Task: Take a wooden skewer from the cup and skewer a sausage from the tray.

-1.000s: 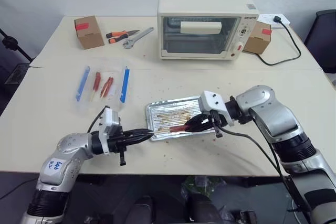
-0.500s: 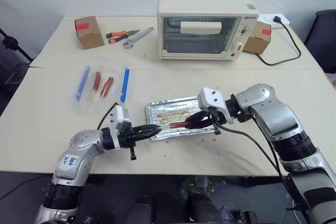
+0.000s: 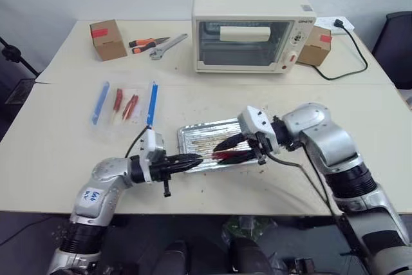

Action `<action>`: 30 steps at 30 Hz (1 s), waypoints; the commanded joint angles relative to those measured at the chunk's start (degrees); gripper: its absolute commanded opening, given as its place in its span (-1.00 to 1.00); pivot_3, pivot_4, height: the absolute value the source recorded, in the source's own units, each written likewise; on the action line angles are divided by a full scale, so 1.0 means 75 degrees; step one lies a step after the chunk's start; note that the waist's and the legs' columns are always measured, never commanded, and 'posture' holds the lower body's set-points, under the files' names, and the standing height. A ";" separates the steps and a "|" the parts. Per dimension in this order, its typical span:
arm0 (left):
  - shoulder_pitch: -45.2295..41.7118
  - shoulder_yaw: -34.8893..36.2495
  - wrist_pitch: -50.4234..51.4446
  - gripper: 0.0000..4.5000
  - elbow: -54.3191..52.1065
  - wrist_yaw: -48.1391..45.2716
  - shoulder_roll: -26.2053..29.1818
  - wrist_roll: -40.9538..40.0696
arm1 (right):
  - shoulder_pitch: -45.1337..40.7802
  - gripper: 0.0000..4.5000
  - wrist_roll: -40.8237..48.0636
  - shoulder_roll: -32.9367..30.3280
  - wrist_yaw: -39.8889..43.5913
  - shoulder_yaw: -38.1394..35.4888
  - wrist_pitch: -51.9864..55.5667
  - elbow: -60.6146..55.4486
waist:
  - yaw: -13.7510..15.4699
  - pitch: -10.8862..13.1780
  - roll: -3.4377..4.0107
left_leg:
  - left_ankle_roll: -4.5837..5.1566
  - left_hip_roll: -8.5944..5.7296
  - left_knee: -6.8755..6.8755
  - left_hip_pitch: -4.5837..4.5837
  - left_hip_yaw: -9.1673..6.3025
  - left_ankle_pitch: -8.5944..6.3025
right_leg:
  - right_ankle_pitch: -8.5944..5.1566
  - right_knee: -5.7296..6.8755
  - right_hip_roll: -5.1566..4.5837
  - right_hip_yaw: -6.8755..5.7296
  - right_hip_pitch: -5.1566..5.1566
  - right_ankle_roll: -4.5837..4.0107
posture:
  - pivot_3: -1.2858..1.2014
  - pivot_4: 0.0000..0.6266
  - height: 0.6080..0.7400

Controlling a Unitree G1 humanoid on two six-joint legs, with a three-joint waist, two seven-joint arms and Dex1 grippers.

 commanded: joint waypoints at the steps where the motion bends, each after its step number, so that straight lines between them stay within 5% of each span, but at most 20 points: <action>1: 0.0387 0.0852 -0.0137 -1.00 -0.0330 0.0047 0.0362 -0.0369 | 0.0225 0.41 0.0422 -0.0470 0.0225 -0.0677 -0.0365 -0.0096 | 0.0005 0.0000 0.0000 | 0.0000 0.0000 0.0000 0.0000 0.0000 0.0000 | 0.0000 -0.0005 -0.0001 0.0000 0.0000 0.0000 | 0.03 -0.52 1.00; 5: 0.1028 0.1706 -0.0028 -1.00 -0.0611 0.0181 0.0638 -0.0741 | 0.1059 0.97 0.1033 -0.1065 0.0144 -0.1404 -0.0132 -0.0631 | 0.0042 0.0000 0.0000 | 0.0001 0.0002 0.0000 0.0000 -0.0002 -0.0001 | 0.0000 -0.0017 -0.0003 0.0001 0.0002 0.0000 | 0.03 -0.52 1.00; 8: 0.1355 0.2424 0.0076 -1.00 -0.0872 0.0742 0.0477 -0.1174 | 0.2054 0.99 0.1551 -0.1276 -0.0148 -0.2189 -0.0126 -0.1117 | 0.0147 0.0001 -0.0002 | 0.0007 0.0003 -0.0003 0.0000 -0.0004 -0.0004 | 0.0000 -0.0036 -0.0005 0.0001 0.0013 0.0000 | 0.03 -0.52 1.00; 14: 0.0810 0.3618 -0.0383 -1.00 -0.1000 0.3854 -0.0907 -0.1124 | 0.3911 0.99 0.2303 0.0451 -0.2660 -0.4239 -0.1258 -0.1931 | 0.0245 -0.0003 -0.0009 | 0.0005 0.0006 0.0004 0.0016 -0.0005 -0.0003 | 0.0003 -0.0037 -0.0001 0.0001 0.0043 0.0006 | 0.03 -0.52 1.00; 19: -0.0475 0.3612 -0.0826 -1.00 0.0105 0.6050 -0.1618 -0.0081 | 0.4674 0.99 0.2094 0.1403 -0.4104 -0.4271 -0.1741 -0.2612 | 0.0374 -0.0006 -0.0015 | 0.0005 -0.0004 0.0014 0.0021 0.0002 0.0002 | 0.0008 -0.0024 0.0007 0.0003 0.0046 0.0015 | 0.03 -0.52 1.00; 26: -0.1504 0.2917 -0.1259 -1.00 0.1443 0.6250 -0.1766 0.0548 | 0.4925 0.99 0.1682 0.1725 -0.4844 -0.3967 -0.2405 -0.2618 | 0.0365 -0.0012 -0.0024 | 0.0006 -0.0015 0.0011 0.0021 0.0010 0.0003 | 0.0008 0.0002 0.0015 -0.0007 0.0030 0.0015 | 0.03 -0.52 1.00; 30: -0.1806 0.2903 -0.1369 -0.50 0.2020 0.6149 -0.1626 0.0533 | 0.5001 1.00 0.1525 0.1635 -0.4898 -0.3723 -0.2614 -0.2597 | 0.0338 -0.0012 -0.0026 | 0.0006 -0.0011 0.0011 0.0022 0.0010 0.0003 | 0.0008 0.0006 0.0016 -0.0020 0.0030 0.0015 | 0.03 -0.52 1.00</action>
